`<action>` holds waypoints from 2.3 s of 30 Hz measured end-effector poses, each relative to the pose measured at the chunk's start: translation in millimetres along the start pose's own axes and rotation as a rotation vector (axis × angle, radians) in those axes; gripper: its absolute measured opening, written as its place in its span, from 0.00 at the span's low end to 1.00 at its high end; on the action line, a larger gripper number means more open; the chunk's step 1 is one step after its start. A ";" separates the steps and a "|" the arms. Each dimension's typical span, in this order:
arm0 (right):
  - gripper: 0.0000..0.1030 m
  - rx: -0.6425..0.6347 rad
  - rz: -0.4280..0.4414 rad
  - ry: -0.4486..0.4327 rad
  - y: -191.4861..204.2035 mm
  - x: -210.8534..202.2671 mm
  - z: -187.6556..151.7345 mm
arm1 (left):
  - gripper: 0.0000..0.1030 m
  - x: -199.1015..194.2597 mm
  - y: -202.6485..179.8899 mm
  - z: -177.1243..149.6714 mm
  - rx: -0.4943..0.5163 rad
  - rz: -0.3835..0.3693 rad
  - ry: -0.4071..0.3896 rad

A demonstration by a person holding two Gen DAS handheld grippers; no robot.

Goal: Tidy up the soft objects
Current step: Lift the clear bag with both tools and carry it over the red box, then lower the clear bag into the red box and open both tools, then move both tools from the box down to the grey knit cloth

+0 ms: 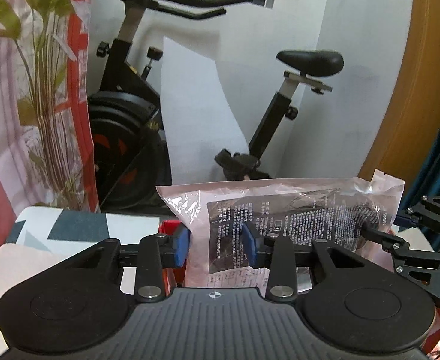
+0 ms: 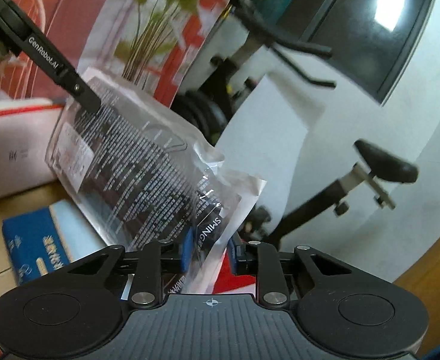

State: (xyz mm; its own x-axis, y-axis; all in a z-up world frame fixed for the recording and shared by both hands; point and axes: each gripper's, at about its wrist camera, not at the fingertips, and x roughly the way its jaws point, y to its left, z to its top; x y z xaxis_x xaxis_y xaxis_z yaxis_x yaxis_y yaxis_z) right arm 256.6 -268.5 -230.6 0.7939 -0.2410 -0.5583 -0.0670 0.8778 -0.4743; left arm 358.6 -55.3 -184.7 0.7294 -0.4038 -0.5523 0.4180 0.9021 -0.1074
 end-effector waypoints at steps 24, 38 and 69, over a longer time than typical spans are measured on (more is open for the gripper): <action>0.46 0.141 0.015 0.262 -9.4 37.9 17.8 | 0.38 -13.1 5.8 -6.4 -0.034 0.021 -0.006; 0.89 0.469 0.039 0.156 -36.9 -35.2 13.4 | 0.78 -66.3 -15.2 -21.1 0.035 0.087 -0.063; 0.99 0.581 0.184 0.115 70.9 -199.9 -95.8 | 1.00 -206.3 -37.9 -186.4 -0.058 0.108 0.036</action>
State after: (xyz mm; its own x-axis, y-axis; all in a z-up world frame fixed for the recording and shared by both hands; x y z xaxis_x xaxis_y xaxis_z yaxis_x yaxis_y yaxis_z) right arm 35.3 -197.7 -217.9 0.7280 -0.0790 -0.6810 0.1692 0.9833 0.0668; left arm 91.4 22.3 -220.8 0.7481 -0.2992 -0.5923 0.3055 0.9477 -0.0928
